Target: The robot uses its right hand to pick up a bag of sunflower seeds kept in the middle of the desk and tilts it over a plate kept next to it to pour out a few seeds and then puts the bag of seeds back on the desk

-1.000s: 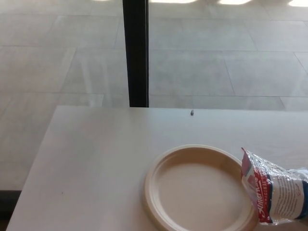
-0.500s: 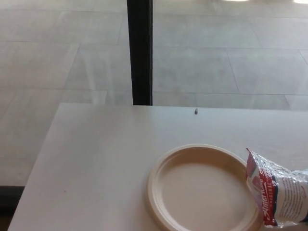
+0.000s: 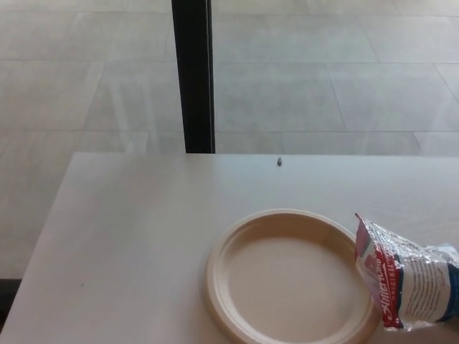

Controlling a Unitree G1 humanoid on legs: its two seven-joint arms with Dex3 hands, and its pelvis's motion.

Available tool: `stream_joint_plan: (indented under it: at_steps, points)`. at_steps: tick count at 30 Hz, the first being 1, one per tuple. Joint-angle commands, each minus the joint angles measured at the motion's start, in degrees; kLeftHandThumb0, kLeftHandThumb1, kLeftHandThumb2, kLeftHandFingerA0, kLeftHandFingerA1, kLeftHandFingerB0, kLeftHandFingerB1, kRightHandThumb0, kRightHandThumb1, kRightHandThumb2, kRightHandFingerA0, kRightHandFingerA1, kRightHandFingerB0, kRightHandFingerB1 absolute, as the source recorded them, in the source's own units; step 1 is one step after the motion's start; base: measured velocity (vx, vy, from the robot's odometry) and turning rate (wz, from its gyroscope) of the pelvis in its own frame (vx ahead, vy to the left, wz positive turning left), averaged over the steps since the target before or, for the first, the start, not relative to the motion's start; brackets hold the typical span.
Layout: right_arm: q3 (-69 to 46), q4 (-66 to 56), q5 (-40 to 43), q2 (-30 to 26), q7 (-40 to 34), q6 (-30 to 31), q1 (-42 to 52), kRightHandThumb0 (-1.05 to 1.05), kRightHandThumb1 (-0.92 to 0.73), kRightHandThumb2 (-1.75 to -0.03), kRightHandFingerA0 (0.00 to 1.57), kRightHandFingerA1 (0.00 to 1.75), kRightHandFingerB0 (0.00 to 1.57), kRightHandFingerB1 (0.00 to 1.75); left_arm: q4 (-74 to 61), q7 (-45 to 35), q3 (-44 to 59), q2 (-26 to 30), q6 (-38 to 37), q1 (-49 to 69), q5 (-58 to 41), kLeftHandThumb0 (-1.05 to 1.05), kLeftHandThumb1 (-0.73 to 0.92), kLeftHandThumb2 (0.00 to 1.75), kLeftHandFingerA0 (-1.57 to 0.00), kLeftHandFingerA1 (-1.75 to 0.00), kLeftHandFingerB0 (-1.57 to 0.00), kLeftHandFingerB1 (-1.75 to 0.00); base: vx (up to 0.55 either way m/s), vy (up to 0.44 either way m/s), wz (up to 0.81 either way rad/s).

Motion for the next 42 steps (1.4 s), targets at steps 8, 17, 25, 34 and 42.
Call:
stream_joint_plan:
  at_steps: [8,17,25,34,42]
  points:
    - [-2.65,-7.81,5.11,-4.38,9.06,-5.31,1.52,-0.73,-0.44,-0.87,0.02,0.28,0.03,0.25,0.18,-6.77,3.8,-0.28,-3.99,-1.45,-6.94,-0.71,0.72,0.61,-0.17,-0.53,-0.17,-0.32,0.0,0.0,0.0]
    - [-0.38,2.95,3.18,2.0,5.92,-12.5,9.6,-0.64,-0.58,-0.58,0.36,0.49,0.24,0.31,1.2,-4.57,0.77,-1.23,-4.06,-0.52,-4.31,-0.69,0.58,0.93,-0.21,-0.56,-0.15,-0.46,0.0,0.0,0.0]
    - [0.44,14.61,2.57,5.08,3.55,-17.94,12.14,-0.51,-0.64,-0.59,0.54,0.59,0.45,0.43,2.2,-4.61,-2.42,-2.19,-3.73,0.02,-4.05,-0.67,0.69,0.59,-0.23,-0.48,-0.23,-0.34,0.0,0.0,0.0]
    - [0.32,21.33,3.17,3.25,3.9,-19.03,13.17,-0.52,-0.63,-0.59,0.51,0.65,0.47,0.48,2.11,-3.59,-2.89,-2.35,-3.5,0.62,-4.87,-0.63,0.69,0.6,-0.24,-0.49,-0.26,-0.36,0.0,0.0,0.0]
    - [-7.16,29.65,8.34,1.78,-3.46,-7.03,10.89,-0.51,-0.66,-0.6,0.43,0.7,0.42,0.47,2.81,-3.02,-3.48,-1.47,-3.64,1.42,-4.33,-0.67,0.69,0.61,-0.28,-0.5,-0.32,-0.34,0.0,0.0,0.0]
